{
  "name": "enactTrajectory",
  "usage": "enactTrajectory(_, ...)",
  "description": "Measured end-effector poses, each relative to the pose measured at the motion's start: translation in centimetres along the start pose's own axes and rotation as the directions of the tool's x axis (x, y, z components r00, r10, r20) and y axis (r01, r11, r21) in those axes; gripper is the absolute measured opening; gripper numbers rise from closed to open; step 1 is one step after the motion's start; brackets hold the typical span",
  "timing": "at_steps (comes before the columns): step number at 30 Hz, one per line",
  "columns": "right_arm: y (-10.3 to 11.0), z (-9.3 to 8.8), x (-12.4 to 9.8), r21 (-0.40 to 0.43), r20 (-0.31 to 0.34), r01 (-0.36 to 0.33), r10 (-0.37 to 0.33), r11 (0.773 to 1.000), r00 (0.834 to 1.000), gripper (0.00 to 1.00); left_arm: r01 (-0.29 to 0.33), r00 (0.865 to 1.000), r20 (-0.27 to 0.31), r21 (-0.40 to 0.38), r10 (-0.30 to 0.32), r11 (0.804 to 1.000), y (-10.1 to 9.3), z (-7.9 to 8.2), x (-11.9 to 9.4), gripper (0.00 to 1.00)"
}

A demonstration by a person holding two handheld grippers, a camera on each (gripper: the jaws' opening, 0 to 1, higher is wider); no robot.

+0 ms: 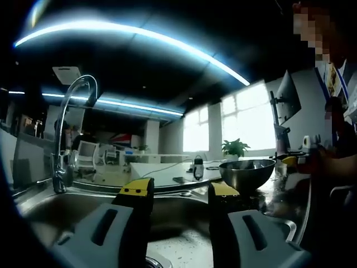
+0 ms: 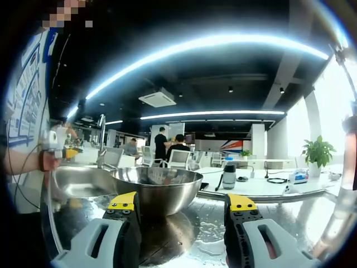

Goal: Pick up bowl with dirty water move over sink pour dirty water into sink return bowl to place

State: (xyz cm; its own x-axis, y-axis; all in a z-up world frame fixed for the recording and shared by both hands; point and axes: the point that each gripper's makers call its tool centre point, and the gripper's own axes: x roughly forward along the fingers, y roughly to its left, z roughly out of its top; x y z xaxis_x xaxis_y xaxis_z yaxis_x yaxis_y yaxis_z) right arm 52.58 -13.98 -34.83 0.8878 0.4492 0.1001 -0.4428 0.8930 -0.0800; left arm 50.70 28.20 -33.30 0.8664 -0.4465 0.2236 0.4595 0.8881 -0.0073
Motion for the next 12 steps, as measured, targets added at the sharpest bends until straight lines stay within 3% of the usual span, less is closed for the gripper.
enactTrajectory(5,0.0,-0.17,0.06,-0.007,-0.008,0.001,-0.001,1.0,1.0,0.54,0.001,1.0,-0.001,-0.001,-0.001,1.0,0.07,0.0,-0.03,0.44)
enactTrajectory(12,0.0,-0.28,0.09,-0.009,-0.014,0.002,-0.002,1.0,1.0,0.53,0.002,1.0,-0.019,0.017,-0.001,1.0,0.02,-0.28,0.04,0.44)
